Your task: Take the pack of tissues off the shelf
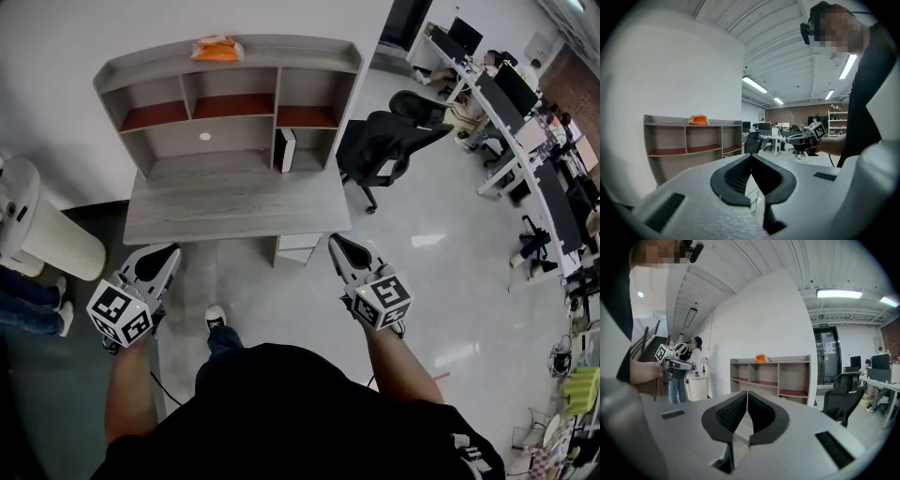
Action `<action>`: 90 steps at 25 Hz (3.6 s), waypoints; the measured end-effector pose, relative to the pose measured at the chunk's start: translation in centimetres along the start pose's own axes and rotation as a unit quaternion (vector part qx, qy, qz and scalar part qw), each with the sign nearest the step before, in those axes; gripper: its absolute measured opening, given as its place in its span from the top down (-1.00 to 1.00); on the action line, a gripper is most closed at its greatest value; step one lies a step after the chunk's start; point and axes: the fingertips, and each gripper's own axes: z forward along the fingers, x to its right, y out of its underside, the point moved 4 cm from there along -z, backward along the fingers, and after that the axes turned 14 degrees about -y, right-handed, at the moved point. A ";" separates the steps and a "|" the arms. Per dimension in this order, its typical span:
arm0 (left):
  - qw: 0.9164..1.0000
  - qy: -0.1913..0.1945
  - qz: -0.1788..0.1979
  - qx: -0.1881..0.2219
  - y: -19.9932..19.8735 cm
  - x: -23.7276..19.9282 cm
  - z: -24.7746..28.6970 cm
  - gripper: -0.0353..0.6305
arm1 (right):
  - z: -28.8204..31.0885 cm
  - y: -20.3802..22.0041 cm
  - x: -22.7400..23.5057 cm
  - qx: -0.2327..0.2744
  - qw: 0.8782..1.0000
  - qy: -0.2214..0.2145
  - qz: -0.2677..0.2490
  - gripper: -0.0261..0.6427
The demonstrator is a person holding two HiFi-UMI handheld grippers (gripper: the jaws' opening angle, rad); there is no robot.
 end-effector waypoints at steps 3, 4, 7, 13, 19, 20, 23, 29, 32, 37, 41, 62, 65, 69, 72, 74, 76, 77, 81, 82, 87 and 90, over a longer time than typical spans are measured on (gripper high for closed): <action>1.000 0.002 -0.003 0.000 0.3 -1.1 0.6 0.84 | 0.9 0.1 0.4 -0.006 1.000 0.003 -0.001 0.88; 1.000 0.002 -0.005 -0.002 0.3 -1.5 0.9 0.84 | 1.2 0.1 0.6 -0.007 1.000 0.004 -0.001 0.88; 1.000 0.002 -0.010 -0.005 0.4 -3.0 1.5 0.84 | 2.8 0.1 1.0 -0.011 1.000 0.006 0.003 0.88; 1.000 0.017 -0.013 -0.003 0.1 -7.1 4.3 0.84 | 6.0 -1.1 1.9 -0.014 1.000 0.017 0.000 0.88; 1.000 0.027 -0.012 0.005 -0.8 -11.8 7.5 0.84 | 9.5 -2.1 3.9 -0.018 0.999 0.040 0.004 0.88; 0.999 0.030 -0.012 0.005 -0.9 -12.6 8.0 0.84 | 10.3 -2.5 4.1 -0.018 0.999 0.043 0.003 0.88; 0.999 0.036 -0.014 0.005 -1.2 -15.5 9.2 0.84 | 13.0 -3.5 4.7 -0.014 0.999 0.050 0.004 0.88; 0.999 0.045 -0.016 0.006 -1.5 -20.6 10.7 0.84 | 17.9 -5.6 5.4 -0.012 0.998 0.059 0.000 0.88; 0.999 0.050 -0.016 0.009 -1.8 -23.1 11.6 0.84 | 20.1 -6.3 5.5 -0.013 0.998 0.065 -0.001 0.88; 0.998 0.065 -0.021 0.013 -2.2 -26.8 13.2 0.84 | 23.0 -7.7 5.7 -0.021 0.996 0.081 -0.009 0.88; 0.997 0.069 -0.025 0.010 -2.2 -29.9 13.8 0.84 | 25.7 -8.5 5.7 -0.020 0.996 0.090 -0.008 0.88; 0.995 0.099 -0.029 0.018 -1.3 -37.5 16.6 0.84 | 33.6 -11.6 6.4 -0.032 0.993 0.106 -0.033 0.87; 0.996 0.089 -0.026 0.016 -1.6 -37.5 17.0 0.84 | 33.9 -11.7 7.3 -0.026 0.994 0.099 -0.033 0.87; 0.997 0.070 -0.023 0.016 -2.3 -36.5 17.6 0.84 | 33.7 -11.6 9.4 -0.017 0.996 0.085 -0.034 0.87; 0.998 0.052 -0.015 0.011 -2.7 -35.4 18.1 0.84 | 33.5 -11.7 11.3 -0.009 0.997 0.068 -0.036 0.87; 0.999 0.040 -0.010 0.009 -2.9 -34.6 18.5 0.84 | 33.1 -12.0 12.7 -0.004 0.998 0.057 -0.039 0.87; 1.000 0.027 -0.008 0.011 -3.4 -33.9 19.0 0.84 | 32.8 -12.4 14.4 0.001 0.998 0.048 -0.042 0.87; 1.000 0.020 -0.009 0.013 -3.8 -33.6 19.2 0.84 | 32.6 -12.6 15.2 0.003 0.998 0.044 -0.043 0.87; 1.000 0.003 -0.010 0.013 -4.6 -32.1 20.2 0.84 | 32.4 -13.4 17.3 0.011 0.998 0.026 -0.050 0.87; 1.000 0.003 -0.007 0.012 -4.5 -31.7 20.4 0.84 | 32.4 -13.6 17.7 0.011 0.998 0.022 -0.054 0.87; 1.000 -0.011 -0.007 0.013 -4.8 -31.1 20.8 0.84 | 32.9 -14.8 19.3 0.010 0.997 0.008 -0.072 0.87; 1.000 -0.020 -0.008 0.017 -4.9 -31.4 20.6 0.84 | 33.9 -15.7 20.1 0.003 0.996 0.001 -0.088 0.87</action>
